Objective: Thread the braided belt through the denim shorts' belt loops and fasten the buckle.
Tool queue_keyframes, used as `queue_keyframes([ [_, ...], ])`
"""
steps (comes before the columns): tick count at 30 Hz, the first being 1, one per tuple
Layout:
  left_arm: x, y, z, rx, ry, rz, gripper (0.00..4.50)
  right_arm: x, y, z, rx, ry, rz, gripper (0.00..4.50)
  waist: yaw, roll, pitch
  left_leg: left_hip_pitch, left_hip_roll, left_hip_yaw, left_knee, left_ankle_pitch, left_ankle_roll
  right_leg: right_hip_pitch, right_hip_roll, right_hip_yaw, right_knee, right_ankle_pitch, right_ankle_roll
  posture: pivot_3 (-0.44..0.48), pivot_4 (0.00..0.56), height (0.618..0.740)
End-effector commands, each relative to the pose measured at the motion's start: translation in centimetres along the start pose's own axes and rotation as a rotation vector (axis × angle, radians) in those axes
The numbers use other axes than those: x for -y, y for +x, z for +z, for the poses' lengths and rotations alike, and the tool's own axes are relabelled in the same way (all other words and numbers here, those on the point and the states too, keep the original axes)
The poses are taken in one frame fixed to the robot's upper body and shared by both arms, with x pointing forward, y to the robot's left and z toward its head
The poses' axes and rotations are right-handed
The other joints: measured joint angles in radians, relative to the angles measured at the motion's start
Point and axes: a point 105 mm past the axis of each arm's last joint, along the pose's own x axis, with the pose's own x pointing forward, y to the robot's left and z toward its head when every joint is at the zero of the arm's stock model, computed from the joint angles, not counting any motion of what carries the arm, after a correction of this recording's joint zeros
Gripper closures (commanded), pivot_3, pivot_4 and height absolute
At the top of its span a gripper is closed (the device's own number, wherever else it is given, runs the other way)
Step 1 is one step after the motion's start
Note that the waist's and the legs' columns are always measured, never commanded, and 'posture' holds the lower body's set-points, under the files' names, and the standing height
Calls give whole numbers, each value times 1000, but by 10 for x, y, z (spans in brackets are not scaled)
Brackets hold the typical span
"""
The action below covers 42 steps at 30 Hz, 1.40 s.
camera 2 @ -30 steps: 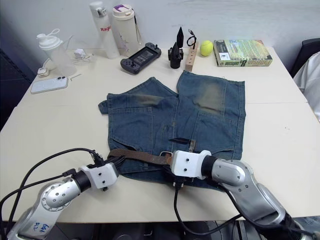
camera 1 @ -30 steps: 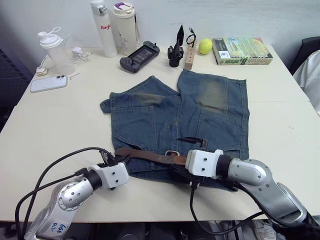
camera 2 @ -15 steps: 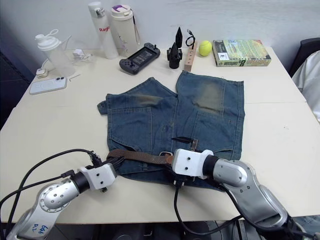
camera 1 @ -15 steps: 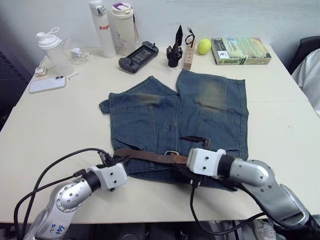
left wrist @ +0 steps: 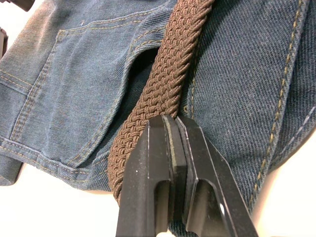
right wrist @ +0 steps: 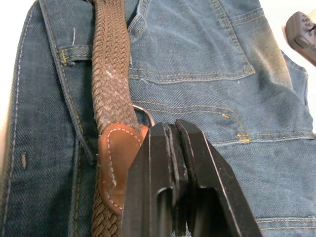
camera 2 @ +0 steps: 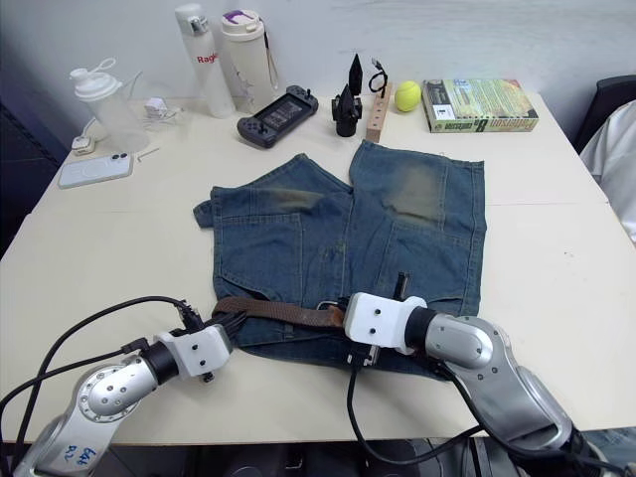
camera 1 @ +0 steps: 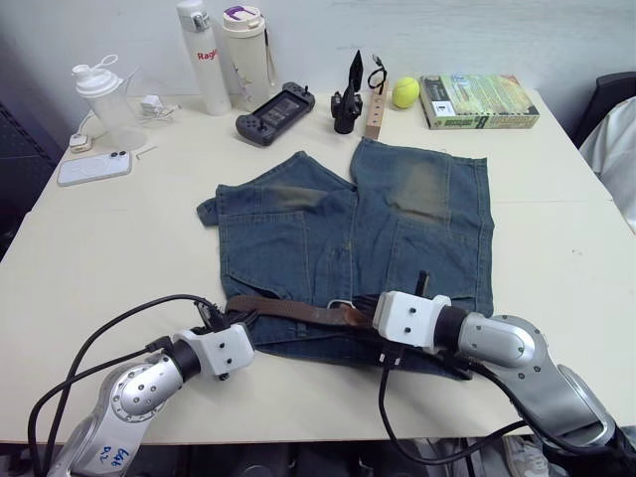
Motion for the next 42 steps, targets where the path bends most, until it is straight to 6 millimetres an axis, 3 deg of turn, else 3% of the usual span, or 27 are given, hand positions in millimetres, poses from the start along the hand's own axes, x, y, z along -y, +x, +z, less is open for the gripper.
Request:
queue_keyframes([
  [1, 7, -3, -14, -54, -34, -26, 4500, 1, -6, 14, 69, 22, 2, 4424, 0, 0, 0, 0, 0, 0, 0, 0, 0, 0, 0, 0, 0, 0, 0, 0, 150, 717],
  [3, 7, -1, -13, -50, -36, -29, 4500, -4, -9, 17, 84, 31, 39, 3846, 0, 0, 0, 0, 0, 0, 0, 0, 0, 0, 0, 0, 0, 0, 0, 0, 150, 717],
  [4, 7, -1, -13, -49, -37, -30, 4500, -6, -10, 19, 92, 28, 50, 3311, 0, 0, 0, 0, 0, 0, 0, 0, 0, 0, 0, 0, 0, 0, 0, 0, 150, 717],
  [6, 6, -1, -13, -47, -37, -30, 4500, -11, -10, 21, 104, 28, 69, 2914, -1, 0, 0, 0, 0, 0, 0, 0, 0, 0, 0, 0, 0, 0, 0, 0, 150, 717],
  [18, 6, -2, -12, -45, -42, -32, 4500, -17, -4, -2, 15, 14, 63, 2914, -1, -1, -1, 0, 3, 1, 12, -7, 1, 2, 0, 1, 3, 0, 0, 0, 150, 717],
  [27, 6, -3, -12, -47, -42, -31, 4500, -16, 1, -1, 28, 21, 38, 2914, -3, -1, -1, 0, 4, 2, 13, -7, 1, 2, 0, 2, 4, 0, 0, 0, 150, 717],
  [31, 6, -4, -12, -50, -38, -34, 4500, -14, 1, 5, 56, -2, 40, 3983, -5, -1, -1, 0, 4, 3, 13, -8, 1, 1, 0, 2, 4, 0, 0, 0, 150, 717],
  [32, 6, -3, -12, -49, -37, -35, 4500, -14, 0, 6, 59, -3, 42, 4451, -6, -1, -1, 0, 4, 3, 13, -8, 1, 1, 0, 2, 4, 0, 0, 0, 150, 717],
  [38, 3, -6, -8, -27, -68, -30, 4500, -6, 1, 7, 59, -39, 38, 4451, -15, -1, -1, 0, 4, 3, 13, -8, 1, 1, 0, 2, 5, 0, -1, 0, 150, 717],
  [42, -3, -19, 3, 40, -99, -51, 3152, 7, 3, 13, 87, -157, 21, 4500, -22, -1, -1, 0, 4, 3, 13, -8, 1, 1, 0, 2, 5, 0, -1, 0, 150, 717],
])
